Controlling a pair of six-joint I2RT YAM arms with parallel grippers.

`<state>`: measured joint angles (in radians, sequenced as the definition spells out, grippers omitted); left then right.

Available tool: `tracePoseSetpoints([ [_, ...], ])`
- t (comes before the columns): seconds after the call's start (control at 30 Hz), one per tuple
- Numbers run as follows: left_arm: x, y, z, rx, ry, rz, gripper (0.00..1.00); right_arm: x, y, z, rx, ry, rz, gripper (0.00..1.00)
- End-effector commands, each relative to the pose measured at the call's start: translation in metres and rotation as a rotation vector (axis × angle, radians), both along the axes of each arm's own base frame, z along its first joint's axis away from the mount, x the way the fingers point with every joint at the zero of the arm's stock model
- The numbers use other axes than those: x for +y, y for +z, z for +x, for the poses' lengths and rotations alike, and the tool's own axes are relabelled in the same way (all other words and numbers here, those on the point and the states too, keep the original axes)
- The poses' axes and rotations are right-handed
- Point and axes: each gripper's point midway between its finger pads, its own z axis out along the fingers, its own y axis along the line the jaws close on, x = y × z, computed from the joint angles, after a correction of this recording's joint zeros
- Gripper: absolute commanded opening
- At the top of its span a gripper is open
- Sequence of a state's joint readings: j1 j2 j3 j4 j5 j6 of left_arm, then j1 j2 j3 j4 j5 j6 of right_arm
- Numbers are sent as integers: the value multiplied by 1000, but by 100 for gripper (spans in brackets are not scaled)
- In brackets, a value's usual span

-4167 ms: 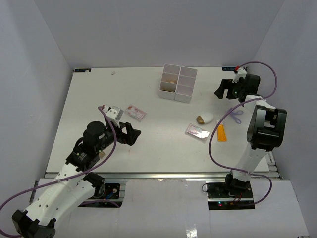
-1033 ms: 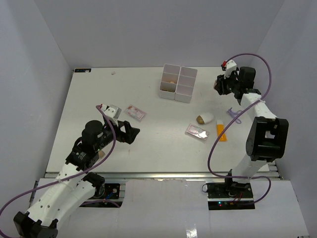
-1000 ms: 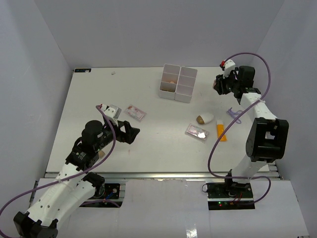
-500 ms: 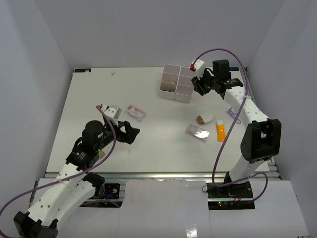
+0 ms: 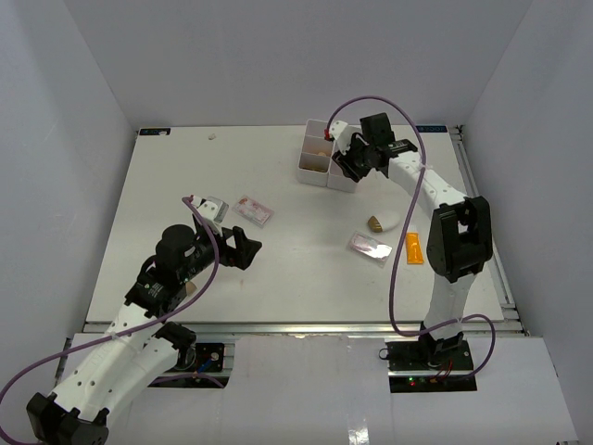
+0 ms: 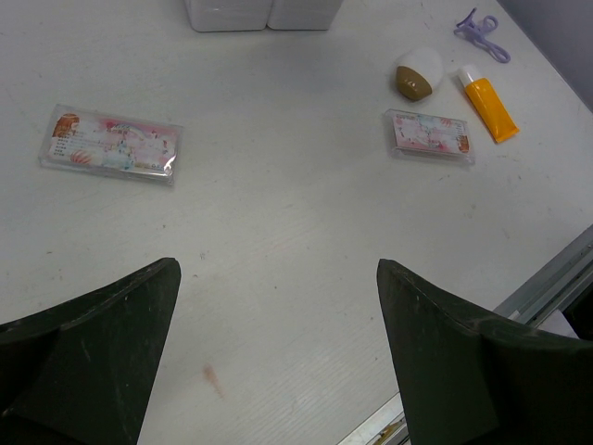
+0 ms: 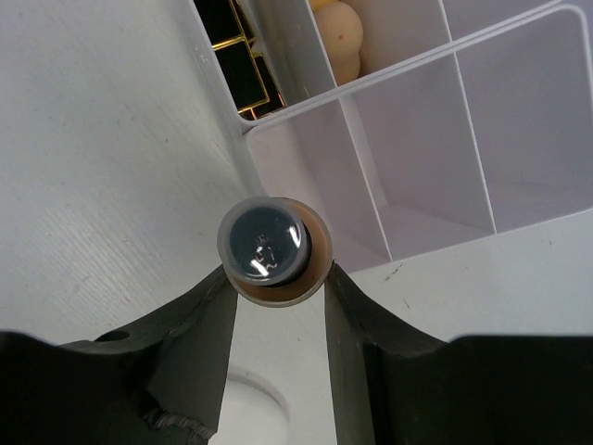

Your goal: Organize the makeup

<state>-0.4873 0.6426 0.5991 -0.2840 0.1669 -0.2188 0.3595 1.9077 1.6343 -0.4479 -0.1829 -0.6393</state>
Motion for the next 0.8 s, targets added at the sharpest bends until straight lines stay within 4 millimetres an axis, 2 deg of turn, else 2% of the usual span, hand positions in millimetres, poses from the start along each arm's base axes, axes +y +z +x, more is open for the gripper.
tracePoseSetpoints([
  [0.0,0,3,1,-10,4,-10,98,-2,20,22,-75,-30,-24,17],
  [0.27,0,3,1,-10,0,-11,98,-2,1,41,-67,-55,-62,20],
  [0.63,0,2,1,-8,0,-10,98,6,-7,50,-75,-82,-28,28],
  [0.77,-1,1,1,-5,-1,-7,98,2,-10,50,-92,-98,-61,42],
])
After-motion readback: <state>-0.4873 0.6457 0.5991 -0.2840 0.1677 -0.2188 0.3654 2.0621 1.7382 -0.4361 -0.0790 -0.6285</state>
